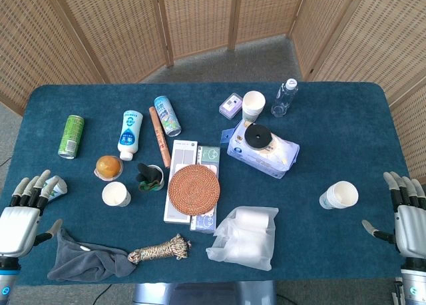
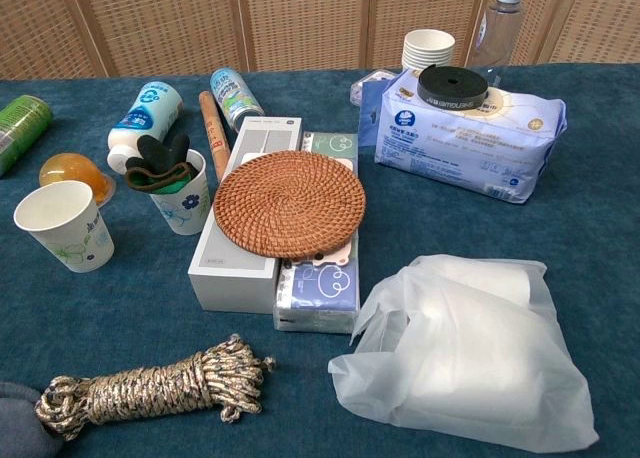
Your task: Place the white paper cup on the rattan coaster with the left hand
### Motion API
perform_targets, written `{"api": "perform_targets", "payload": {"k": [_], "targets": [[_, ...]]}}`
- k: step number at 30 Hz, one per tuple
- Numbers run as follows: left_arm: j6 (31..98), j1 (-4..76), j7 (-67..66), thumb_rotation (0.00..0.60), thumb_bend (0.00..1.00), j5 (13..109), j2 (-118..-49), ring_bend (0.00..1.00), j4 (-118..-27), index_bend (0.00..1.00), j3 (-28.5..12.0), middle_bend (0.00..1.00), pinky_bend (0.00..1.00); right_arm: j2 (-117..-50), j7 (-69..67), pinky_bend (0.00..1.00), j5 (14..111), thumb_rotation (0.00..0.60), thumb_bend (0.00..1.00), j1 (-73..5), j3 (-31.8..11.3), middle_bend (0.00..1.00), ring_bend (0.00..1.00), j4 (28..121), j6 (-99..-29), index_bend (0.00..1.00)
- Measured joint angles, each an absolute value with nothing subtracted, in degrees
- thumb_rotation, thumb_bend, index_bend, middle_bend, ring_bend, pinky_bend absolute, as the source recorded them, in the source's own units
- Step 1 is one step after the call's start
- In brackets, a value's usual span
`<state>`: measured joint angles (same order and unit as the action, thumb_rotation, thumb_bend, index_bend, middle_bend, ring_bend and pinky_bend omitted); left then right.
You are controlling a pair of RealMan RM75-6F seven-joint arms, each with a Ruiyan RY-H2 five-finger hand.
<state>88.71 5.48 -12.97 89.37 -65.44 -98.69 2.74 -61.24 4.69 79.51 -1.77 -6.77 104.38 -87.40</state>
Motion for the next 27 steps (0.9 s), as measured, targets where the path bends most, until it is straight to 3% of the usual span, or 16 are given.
{"api": "perform_targets", "payload": {"k": [10, 20, 27], "targets": [[84.4, 7.1, -12.8, 0.600, 0.29, 88.6, -64.9, 0.00, -100.0, 0.00, 1.9, 0.00, 0.00, -61.1, 5.1, 0.00, 79.5, 0.600, 0.03, -1.8, -6.5, 0.00, 0.00, 105.0, -87.0, 0.00], [66.8, 16.7, -21.2, 0.600, 0.27, 74.6, -63.8, 0.00, -104.6, 0.00, -2.6, 0.00, 0.00, -60.9, 4.7, 0.00, 79.8, 0.600, 0.04, -1.9, -6.4, 0.00, 0.00, 105.5, -86.7, 0.00], [62.3, 22.4, -26.7, 0.600, 0.26, 67.7, -67.3, 0.00, -104.0, 0.00, -5.4, 0.00, 0.00, -60.6, 3.7, 0.00, 79.8, 0.600, 0.05, -1.9, -6.4, 0.00, 0.00, 105.5, -86.4, 0.00]]}}
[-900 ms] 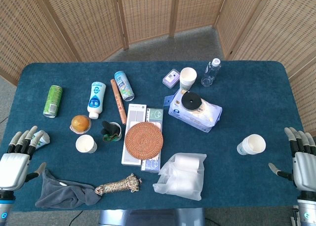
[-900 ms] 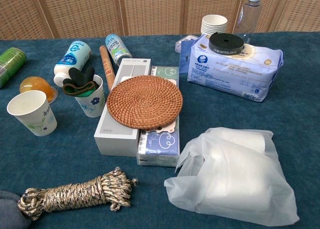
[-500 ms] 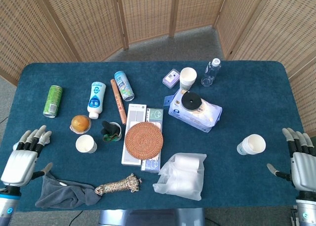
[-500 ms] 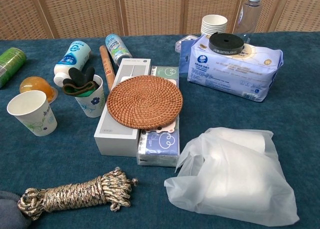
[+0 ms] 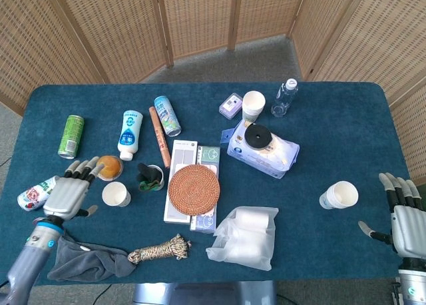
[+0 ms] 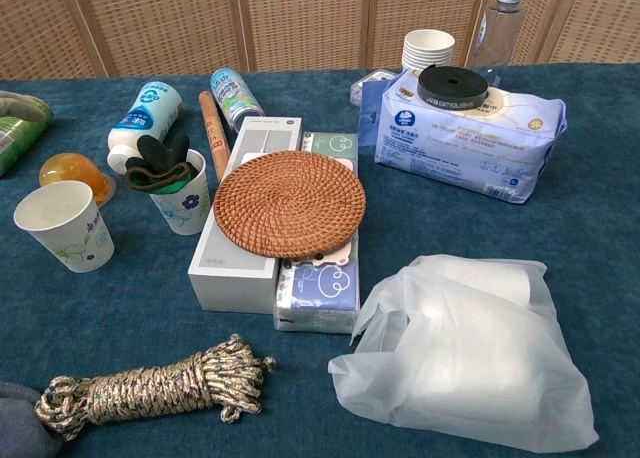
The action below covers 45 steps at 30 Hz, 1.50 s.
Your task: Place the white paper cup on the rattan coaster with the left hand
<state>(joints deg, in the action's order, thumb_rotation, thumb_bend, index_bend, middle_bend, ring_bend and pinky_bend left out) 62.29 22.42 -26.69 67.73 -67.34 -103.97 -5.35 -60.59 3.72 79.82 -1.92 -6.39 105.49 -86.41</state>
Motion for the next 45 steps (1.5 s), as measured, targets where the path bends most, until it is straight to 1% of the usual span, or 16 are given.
{"api": "perform_targets", "payload": {"k": [6, 12, 16, 22, 31, 36, 38, 40, 42, 44, 45], "targets": [[60.3, 24.6, -28.2, 0.600, 0.26, 64.8, -69.9, 0.00, -103.0, 0.00, -5.4, 0.00, 0.00, -60.2, 2.9, 0.00, 79.3, 0.600, 0.06, -1.8, -6.7, 0.00, 0.00, 105.6, -86.5, 0.00], [59.9, 25.7, -28.9, 0.600, 0.26, 63.1, -71.4, 0.00, -102.5, 0.00, -4.8, 0.00, 0.01, -60.0, 2.3, 0.00, 79.0, 0.600, 0.06, -1.8, -6.8, 0.00, 0.00, 105.5, -86.3, 0.00], [59.9, 26.2, -28.9, 0.600, 0.26, 62.8, -72.6, 0.00, -101.7, 0.00, -4.5, 0.00, 0.05, -59.9, 2.2, 0.00, 79.1, 0.600, 0.06, -1.8, -6.7, 0.00, 0.00, 105.6, -86.2, 0.00], [60.0, 26.8, -28.4, 0.600, 0.26, 62.5, -75.1, 0.00, -99.5, 0.00, -3.9, 0.00, 0.10, -59.6, 1.6, 0.00, 78.8, 0.600, 0.06, -1.7, -6.9, 0.00, 0.00, 105.5, -86.5, 0.00], [60.7, 27.4, -28.8, 0.600, 0.26, 62.0, -77.0, 0.00, -98.3, 0.00, -3.2, 0.00, 0.16, -59.7, 1.4, 0.00, 79.3, 0.600, 0.05, -1.7, -6.9, 0.00, 0.00, 104.9, -86.4, 0.00], [61.0, 27.6, -28.7, 0.600, 0.26, 62.0, -78.1, 0.00, -97.7, 0.00, -2.9, 0.00, 0.23, -59.7, 1.4, 0.00, 79.4, 0.600, 0.05, -1.6, -6.8, 0.00, 0.00, 105.1, -86.6, 0.00], [61.3, 27.7, -28.9, 0.600, 0.26, 62.1, -78.7, 0.00, -97.4, 0.03, -2.9, 0.00, 0.27, -59.7, 1.4, 0.00, 79.5, 0.600, 0.05, -1.6, -6.8, 0.00, 0.00, 105.1, -86.7, 0.00], [61.7, 27.8, -29.2, 0.600, 0.27, 62.2, -79.2, 0.03, -97.1, 0.09, -2.9, 0.02, 0.31, -59.7, 1.4, 0.00, 79.5, 0.600, 0.05, -1.6, -6.8, 0.00, 0.00, 105.1, -86.7, 0.00], [62.0, 27.9, -29.8, 0.600, 0.27, 62.1, -79.7, 0.12, -96.9, 0.15, -2.8, 0.09, 0.36, -59.6, 1.2, 0.00, 79.5, 0.600, 0.05, -1.6, -6.8, 0.00, 0.00, 105.1, -86.7, 0.00], [62.3, 28.0, -30.3, 0.600, 0.28, 61.8, -80.1, 0.19, -96.8, 0.19, -2.8, 0.18, 0.38, -59.6, 1.0, 0.00, 79.4, 0.600, 0.05, -1.6, -6.9, 0.00, 0.00, 105.0, -86.7, 0.00], [62.5, 28.0, -30.6, 0.600, 0.28, 61.8, -80.2, 0.20, -96.8, 0.20, -2.8, 0.21, 0.38, -59.5, 0.9, 0.00, 79.4, 0.600, 0.05, -1.6, -6.9, 0.00, 0.00, 105.0, -86.7, 0.00]]}}
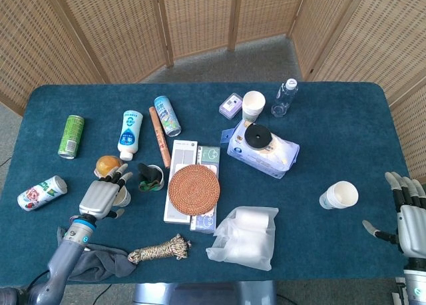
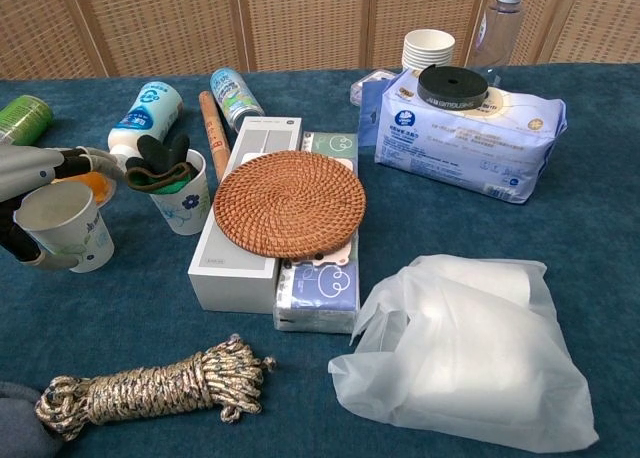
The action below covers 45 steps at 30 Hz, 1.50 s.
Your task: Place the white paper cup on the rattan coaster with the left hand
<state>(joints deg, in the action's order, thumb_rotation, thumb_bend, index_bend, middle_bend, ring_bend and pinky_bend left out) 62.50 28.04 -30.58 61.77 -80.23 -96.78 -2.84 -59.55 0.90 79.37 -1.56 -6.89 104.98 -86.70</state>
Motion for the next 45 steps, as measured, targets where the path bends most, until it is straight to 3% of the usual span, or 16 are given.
{"api": "perform_targets", "payload": {"k": [5, 12, 25, 37, 45], "targets": [[63.8, 28.2, -32.4, 0.600, 0.29, 61.3, -81.2, 0.33, -96.5, 0.28, -2.8, 0.33, 0.43, -59.5, 0.7, 0.00, 79.3, 0.600, 0.05, -1.5, -7.0, 0.00, 0.00, 105.0, -86.7, 0.00], [65.3, 28.0, -32.9, 0.600, 0.31, 61.6, -81.8, 0.39, -95.9, 0.33, -2.9, 0.38, 0.45, -59.5, 0.8, 0.00, 79.1, 0.600, 0.06, -1.5, -7.0, 0.00, 0.00, 105.1, -86.7, 0.00], [66.1, 27.7, -31.6, 0.600, 0.31, 61.7, -80.1, 0.41, -97.5, 0.35, -3.3, 0.40, 0.45, -59.5, 0.9, 0.00, 79.1, 0.600, 0.06, -1.5, -7.0, 0.00, 0.00, 105.1, -86.7, 0.00], [68.0, 26.8, -28.2, 0.600, 0.31, 65.1, -72.7, 0.42, -105.5, 0.36, -4.0, 0.41, 0.45, -59.4, 1.1, 0.00, 79.0, 0.600, 0.06, -1.5, -6.9, 0.00, 0.00, 105.5, -86.5, 0.00], [68.4, 29.3, -29.2, 0.600, 0.31, 65.6, -69.1, 0.42, -111.6, 0.36, -7.8, 0.42, 0.45, -59.5, 1.7, 0.00, 79.2, 0.600, 0.06, -1.6, -6.7, 0.00, 0.00, 105.6, -86.3, 0.00]]}}
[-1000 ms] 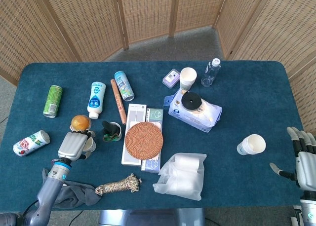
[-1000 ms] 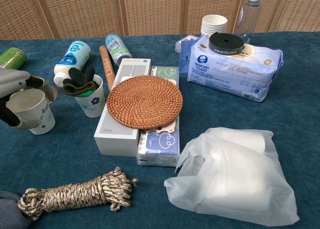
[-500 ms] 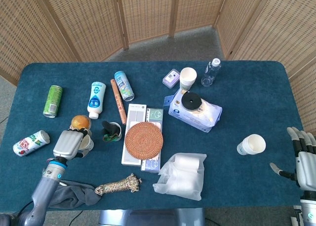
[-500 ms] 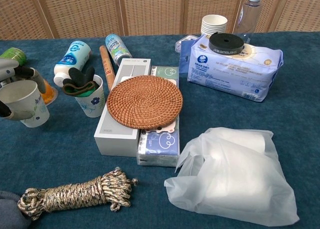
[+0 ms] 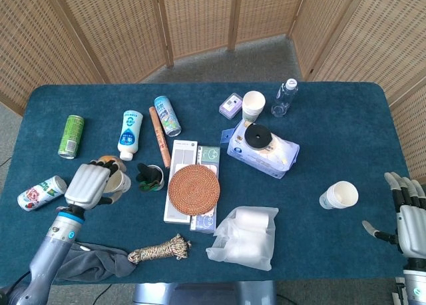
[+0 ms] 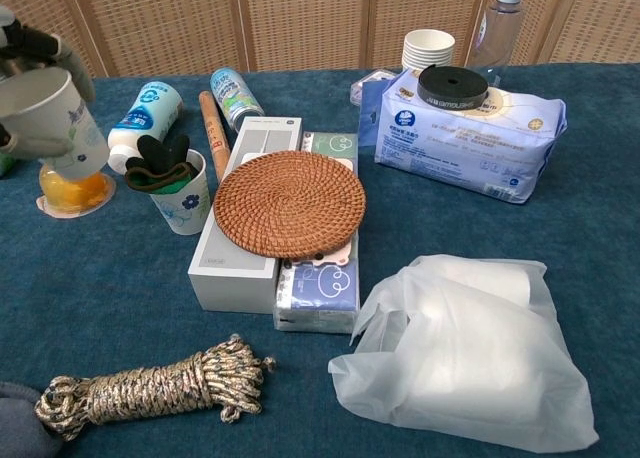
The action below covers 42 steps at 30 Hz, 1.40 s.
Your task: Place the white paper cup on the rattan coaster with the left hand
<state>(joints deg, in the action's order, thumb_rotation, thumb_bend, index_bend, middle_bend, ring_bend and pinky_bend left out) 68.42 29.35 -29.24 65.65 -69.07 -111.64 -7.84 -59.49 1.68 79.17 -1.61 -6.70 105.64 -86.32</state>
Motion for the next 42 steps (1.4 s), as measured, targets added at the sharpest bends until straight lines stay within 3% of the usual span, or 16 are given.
{"api": "perform_targets", "payload": {"k": [7, 20, 29, 42], "targets": [[64.8, 34.9, -30.4, 0.600, 0.31, 61.8, -70.6, 0.42, -113.5, 0.36, -11.8, 0.42, 0.45, -59.4, 1.4, 0.00, 78.9, 0.600, 0.06, -1.7, -6.7, 0.00, 0.00, 105.5, -86.0, 0.00], [62.7, 47.8, -42.3, 0.600, 0.31, 48.8, -82.4, 0.42, -111.1, 0.36, -16.0, 0.41, 0.45, -58.7, -0.9, 0.00, 78.6, 0.600, 0.06, -1.6, -6.7, 0.00, 0.00, 105.2, -85.5, 0.00], [65.5, 53.9, -48.3, 0.600, 0.31, 42.3, -89.4, 0.42, -109.0, 0.36, -15.6, 0.41, 0.44, -58.1, -2.3, 0.00, 79.5, 0.600, 0.06, -1.1, -6.2, 0.00, 0.00, 105.4, -85.7, 0.00], [68.3, 56.1, -50.4, 0.600, 0.30, 40.1, -92.3, 0.42, -108.4, 0.36, -12.9, 0.41, 0.44, -57.8, -3.6, 0.00, 80.6, 0.600, 0.06, -0.2, -5.5, 0.00, 0.00, 105.0, -86.6, 0.00]]}}
